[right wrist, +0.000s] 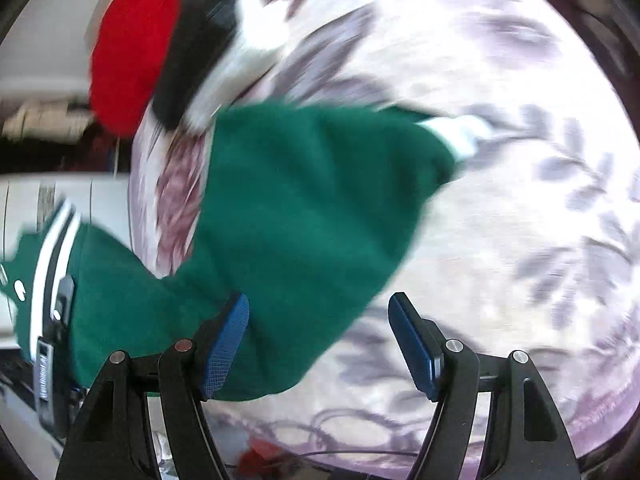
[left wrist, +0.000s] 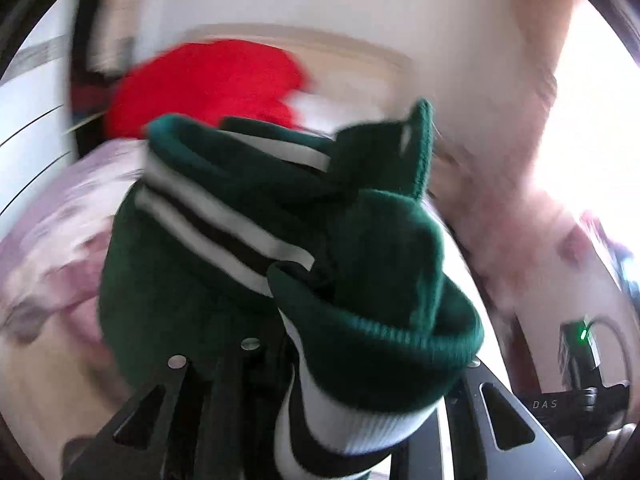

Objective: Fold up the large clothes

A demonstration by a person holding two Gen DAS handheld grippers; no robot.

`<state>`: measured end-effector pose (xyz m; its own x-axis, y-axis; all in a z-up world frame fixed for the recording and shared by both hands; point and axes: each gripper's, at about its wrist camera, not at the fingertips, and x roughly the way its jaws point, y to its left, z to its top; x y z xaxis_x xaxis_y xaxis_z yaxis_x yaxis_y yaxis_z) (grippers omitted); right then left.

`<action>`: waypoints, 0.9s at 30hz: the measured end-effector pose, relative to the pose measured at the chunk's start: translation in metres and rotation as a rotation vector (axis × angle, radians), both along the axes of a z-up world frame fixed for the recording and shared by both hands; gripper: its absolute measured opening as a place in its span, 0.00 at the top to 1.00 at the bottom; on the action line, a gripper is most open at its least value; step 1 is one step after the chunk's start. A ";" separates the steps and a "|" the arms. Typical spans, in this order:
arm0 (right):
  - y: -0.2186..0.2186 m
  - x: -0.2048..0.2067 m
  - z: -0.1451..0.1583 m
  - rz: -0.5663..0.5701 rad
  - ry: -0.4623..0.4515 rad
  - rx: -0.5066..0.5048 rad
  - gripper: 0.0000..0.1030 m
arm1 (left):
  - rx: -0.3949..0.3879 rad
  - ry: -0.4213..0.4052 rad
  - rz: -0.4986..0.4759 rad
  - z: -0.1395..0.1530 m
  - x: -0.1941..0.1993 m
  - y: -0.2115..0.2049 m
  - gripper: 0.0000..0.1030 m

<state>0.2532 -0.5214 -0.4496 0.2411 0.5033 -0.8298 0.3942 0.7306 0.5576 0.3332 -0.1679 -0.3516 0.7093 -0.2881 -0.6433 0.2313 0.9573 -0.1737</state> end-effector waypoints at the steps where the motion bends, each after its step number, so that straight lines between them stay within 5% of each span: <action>1: -0.019 -0.007 -0.002 -0.046 0.004 -0.008 0.28 | 0.031 0.017 -0.059 -0.009 0.007 -0.031 0.78; 4: -0.071 -0.027 -0.009 -0.173 0.026 -0.014 0.28 | 0.148 0.183 -0.230 -0.068 0.032 -0.122 0.78; 8: -0.113 -0.049 -0.022 -0.251 0.081 -0.035 0.28 | 0.240 0.438 -0.228 -0.127 0.050 -0.155 0.74; 10: -0.129 -0.062 -0.025 -0.256 0.097 -0.041 0.28 | 0.182 0.452 -0.194 -0.116 0.062 -0.167 0.69; 12: -0.141 -0.075 -0.024 -0.254 0.102 -0.043 0.17 | 0.119 0.505 -0.179 -0.103 0.062 -0.154 0.60; 15: -0.155 -0.088 -0.020 -0.239 0.104 -0.043 0.14 | -0.052 0.660 -0.179 -0.083 0.063 -0.135 0.24; 17: -0.159 -0.091 -0.014 -0.223 0.102 -0.031 0.14 | -0.197 0.698 -0.183 -0.066 0.063 -0.115 0.21; 20: -0.159 -0.072 0.001 -0.174 0.063 -0.018 0.12 | -0.284 0.681 -0.114 -0.039 0.049 -0.070 0.21; 24: -0.140 -0.002 0.021 -0.025 -0.040 -0.015 0.01 | -0.113 0.552 0.144 -0.020 0.021 0.017 0.20; 27: -0.109 0.067 0.006 0.130 -0.060 0.001 0.01 | 0.050 0.559 0.351 -0.054 -0.024 0.074 0.20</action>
